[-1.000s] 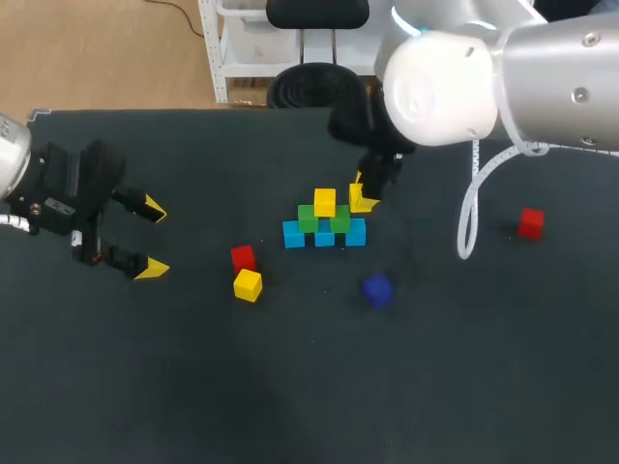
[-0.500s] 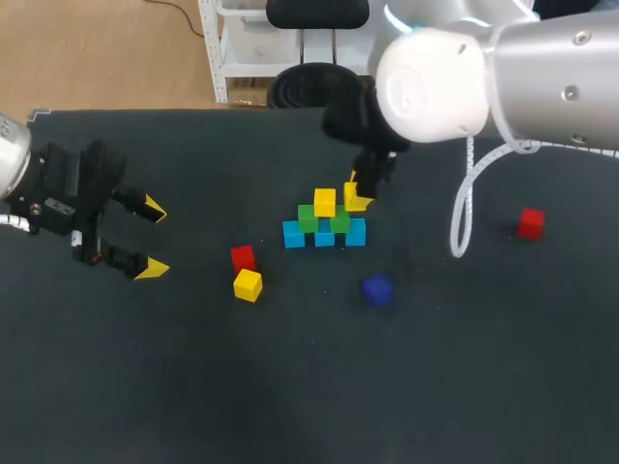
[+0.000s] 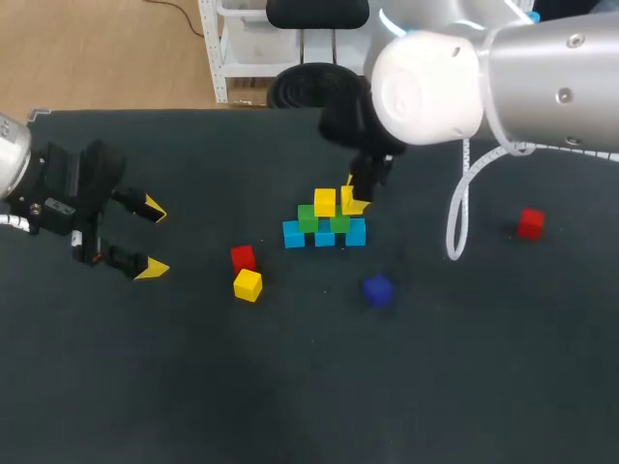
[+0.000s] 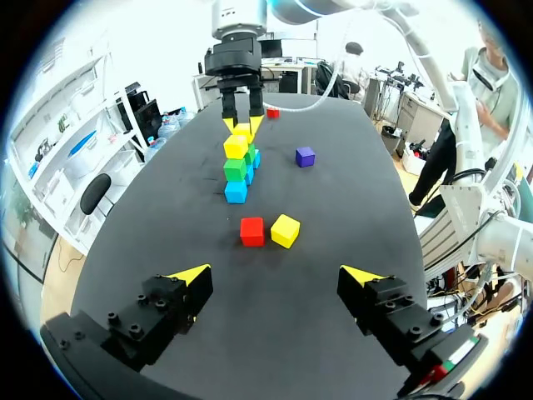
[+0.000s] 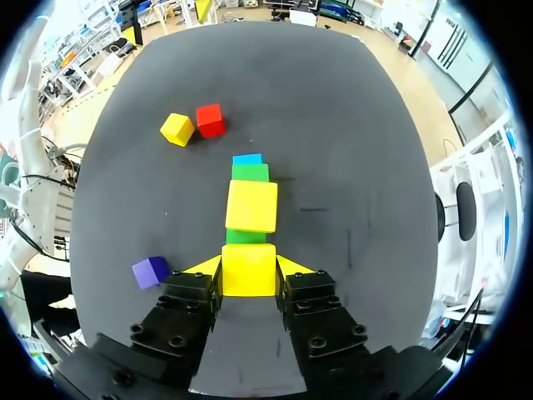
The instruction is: Place the blue cubes, place green cubes on the blue cubes, place the yellow cubes on the green cubes, then place the red cubes on the yellow cubes, and place purple cube on the red cubes.
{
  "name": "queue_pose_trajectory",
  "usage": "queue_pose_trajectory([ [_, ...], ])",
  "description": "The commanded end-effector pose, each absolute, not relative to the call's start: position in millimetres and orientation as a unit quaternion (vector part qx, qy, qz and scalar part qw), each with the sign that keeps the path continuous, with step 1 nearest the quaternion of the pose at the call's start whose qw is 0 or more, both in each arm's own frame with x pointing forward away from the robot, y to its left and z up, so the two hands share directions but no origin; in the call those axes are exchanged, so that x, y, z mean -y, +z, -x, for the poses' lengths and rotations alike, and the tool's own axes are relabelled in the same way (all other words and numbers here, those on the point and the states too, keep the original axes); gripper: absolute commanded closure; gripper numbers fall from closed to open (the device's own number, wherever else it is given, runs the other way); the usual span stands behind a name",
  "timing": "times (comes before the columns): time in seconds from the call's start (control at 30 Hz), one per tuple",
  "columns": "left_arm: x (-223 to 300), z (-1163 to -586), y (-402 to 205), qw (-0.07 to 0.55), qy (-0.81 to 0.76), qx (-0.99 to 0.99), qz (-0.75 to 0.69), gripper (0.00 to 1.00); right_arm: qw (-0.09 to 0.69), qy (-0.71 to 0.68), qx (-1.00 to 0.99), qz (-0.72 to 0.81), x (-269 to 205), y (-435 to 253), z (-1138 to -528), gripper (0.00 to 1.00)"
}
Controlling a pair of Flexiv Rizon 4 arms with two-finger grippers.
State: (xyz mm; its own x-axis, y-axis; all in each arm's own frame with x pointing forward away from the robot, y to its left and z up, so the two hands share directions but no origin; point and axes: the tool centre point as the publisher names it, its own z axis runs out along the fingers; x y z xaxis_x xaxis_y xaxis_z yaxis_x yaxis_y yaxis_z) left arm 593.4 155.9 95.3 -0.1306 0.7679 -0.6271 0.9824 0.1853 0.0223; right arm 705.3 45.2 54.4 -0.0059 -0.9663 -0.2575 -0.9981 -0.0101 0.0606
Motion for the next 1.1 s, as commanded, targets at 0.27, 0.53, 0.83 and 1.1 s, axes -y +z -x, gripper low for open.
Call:
queue_pose_trajectory([
  [0.27,-156.5,-594.5,94.1,0.264,-0.205,-0.722,-0.605,0.0,0.064,0.115,-0.699,0.703,-49.8,51.7,-705.2,1.0],
  [0.53,-156.5,-594.5,94.1,0.264,-0.205,-0.722,-0.605,0.0,0.063,0.114,-0.701,0.701,-50.9,50.8,-706.2,1.0],
  [0.83,-156.5,-594.5,94.1,0.264,-0.205,-0.722,-0.605,0.0,0.063,0.114,-0.7,0.702,-51.8,50.5,-707.3,1.0],
  [1.1,-156.5,-594.5,94.1,0.264,-0.205,-0.722,-0.605,0.0,0.064,0.115,-0.7,0.702,-52.3,50.3,-707.7,1.0],
])
